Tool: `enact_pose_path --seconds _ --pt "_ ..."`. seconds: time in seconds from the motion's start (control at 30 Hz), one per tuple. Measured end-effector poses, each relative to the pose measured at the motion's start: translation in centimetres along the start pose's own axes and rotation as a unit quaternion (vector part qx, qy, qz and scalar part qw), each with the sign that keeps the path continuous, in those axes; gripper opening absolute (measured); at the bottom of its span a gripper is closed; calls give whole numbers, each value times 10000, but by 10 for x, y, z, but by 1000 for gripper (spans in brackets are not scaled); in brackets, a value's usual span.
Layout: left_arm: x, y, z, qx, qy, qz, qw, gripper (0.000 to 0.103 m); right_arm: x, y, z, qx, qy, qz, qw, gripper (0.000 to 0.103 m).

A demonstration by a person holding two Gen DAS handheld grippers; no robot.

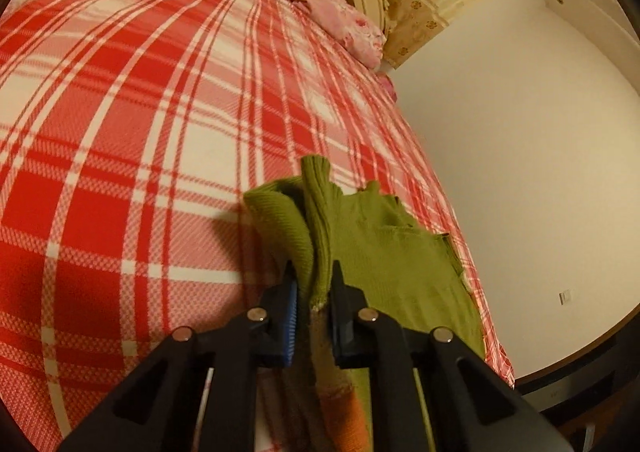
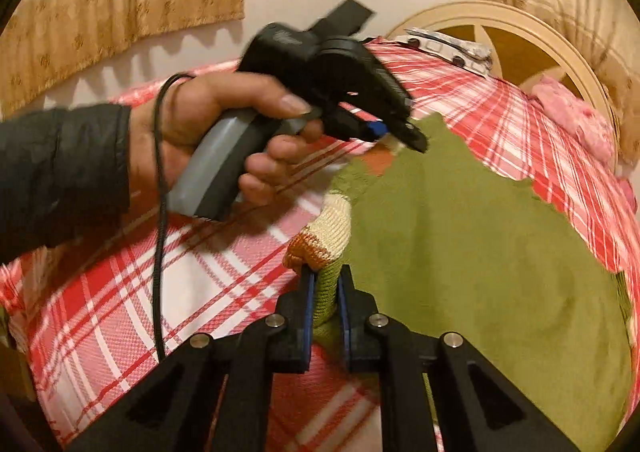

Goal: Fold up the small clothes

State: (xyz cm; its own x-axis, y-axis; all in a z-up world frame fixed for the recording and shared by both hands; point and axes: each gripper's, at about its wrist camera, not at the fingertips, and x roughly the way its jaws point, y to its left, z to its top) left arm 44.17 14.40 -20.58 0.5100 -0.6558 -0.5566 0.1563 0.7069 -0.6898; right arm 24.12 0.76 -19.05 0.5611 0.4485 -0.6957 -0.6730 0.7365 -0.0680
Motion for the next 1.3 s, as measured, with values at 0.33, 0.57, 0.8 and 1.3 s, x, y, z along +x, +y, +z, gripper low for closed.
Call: enact_pose_path --seconds 0.33,0.57,0.8,1.3 --pt "-2 -37 9 155 -278 -165 9994 13 -28 -46 0 568 -286 -118 9979 10" --pt "7 -69 17 309 -378 -257 9985 13 -47 -68 -9 825 -557 -136 9949 9" --pt "25 -118 26 655 -397 -291 9966 13 -77 -104 -18 1189 -900 -272 9884 9" --pt "100 -199 22 1160 23 -320 9927 13 -121 -181 -68 2027 -1148 -449 9715 9"
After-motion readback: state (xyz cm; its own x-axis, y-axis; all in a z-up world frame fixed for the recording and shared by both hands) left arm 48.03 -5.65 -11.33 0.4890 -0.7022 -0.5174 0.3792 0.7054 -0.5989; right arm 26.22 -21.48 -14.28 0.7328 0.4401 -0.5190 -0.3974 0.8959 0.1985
